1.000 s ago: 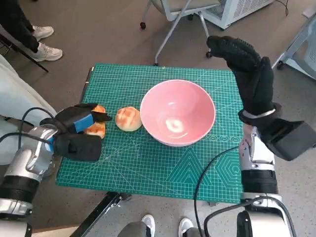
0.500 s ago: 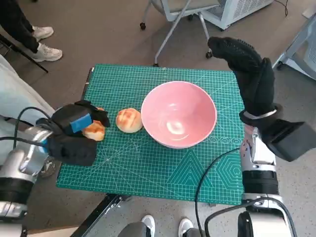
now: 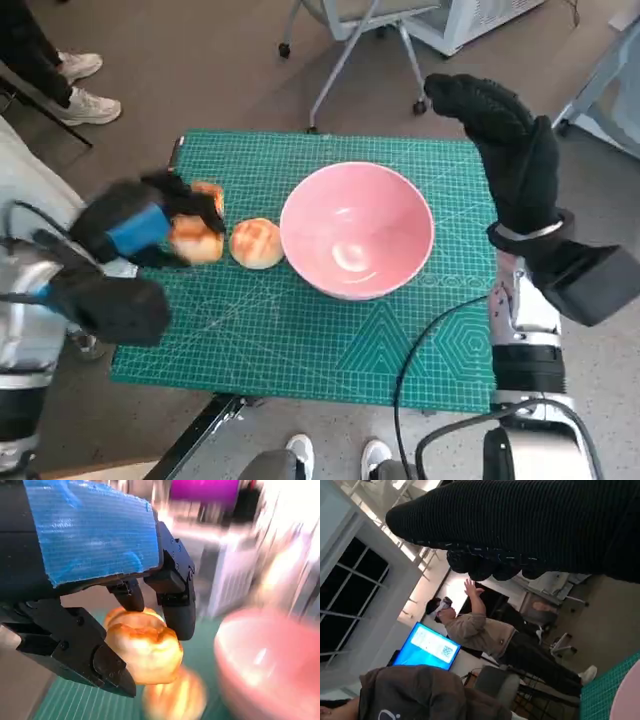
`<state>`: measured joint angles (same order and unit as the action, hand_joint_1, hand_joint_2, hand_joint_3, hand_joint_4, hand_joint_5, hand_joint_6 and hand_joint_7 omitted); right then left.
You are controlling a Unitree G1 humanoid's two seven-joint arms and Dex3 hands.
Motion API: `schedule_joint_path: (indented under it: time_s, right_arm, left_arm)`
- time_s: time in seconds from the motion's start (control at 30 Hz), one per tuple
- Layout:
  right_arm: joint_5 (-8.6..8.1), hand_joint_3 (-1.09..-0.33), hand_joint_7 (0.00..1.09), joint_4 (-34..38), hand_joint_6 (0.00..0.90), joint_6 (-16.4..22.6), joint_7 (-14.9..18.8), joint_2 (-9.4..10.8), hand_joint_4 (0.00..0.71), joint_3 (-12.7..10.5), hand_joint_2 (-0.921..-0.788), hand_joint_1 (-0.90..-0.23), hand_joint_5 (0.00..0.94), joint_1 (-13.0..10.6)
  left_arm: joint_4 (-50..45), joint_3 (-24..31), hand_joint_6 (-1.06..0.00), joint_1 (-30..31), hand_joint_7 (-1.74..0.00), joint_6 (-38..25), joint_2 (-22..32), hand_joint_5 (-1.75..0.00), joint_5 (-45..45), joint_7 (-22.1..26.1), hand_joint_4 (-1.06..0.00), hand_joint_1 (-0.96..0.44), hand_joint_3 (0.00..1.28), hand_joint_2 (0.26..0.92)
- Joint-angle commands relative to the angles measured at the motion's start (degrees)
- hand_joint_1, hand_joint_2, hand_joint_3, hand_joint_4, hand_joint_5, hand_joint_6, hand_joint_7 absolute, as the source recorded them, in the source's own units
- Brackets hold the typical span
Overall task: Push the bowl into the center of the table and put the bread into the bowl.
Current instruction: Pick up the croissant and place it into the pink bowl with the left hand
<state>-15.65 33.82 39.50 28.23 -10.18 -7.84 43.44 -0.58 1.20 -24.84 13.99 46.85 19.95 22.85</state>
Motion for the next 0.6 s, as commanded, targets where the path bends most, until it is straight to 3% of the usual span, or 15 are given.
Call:
schedule_joint_path:
  time_s: [0.03, 0.3, 0.6]
  right_arm:
    - [-0.14, -0.737, 0.5, -0.1, -0.001, -1.0, 0.2, -0.2, 0.158, -0.2, -0.921, -0.656, 0.0, -1.5]
    - [-0.17, -0.738, 0.5, 0.0, -0.001, -1.2, 0.2, -0.1, 0.158, -0.4, -0.921, -0.654, 0.0, -1.4]
    - [0.05, -0.735, 0.5, -0.6, -0.001, -1.4, -0.1, 0.1, 0.158, -0.3, -0.921, -0.661, 0.0, -1.9]
  left_arm:
    - [-4.4, 2.4, -0.7, -1.4, -1.07, -0.7, -1.2, -1.03, -1.4, -1.5, -0.83, 0.0, 0.0, 0.907]
    - [-7.4, 1.3, -0.74, -6.8, -0.99, -0.4, -5.8, -1.03, -1.5, -4.0, -0.86, 0.0, 0.0, 0.892]
    - [-7.3, -5.0, -0.74, -14.2, -1.05, -1.5, -13.8, -0.99, 0.7, -4.8, -0.84, 0.0, 0.0, 0.892]
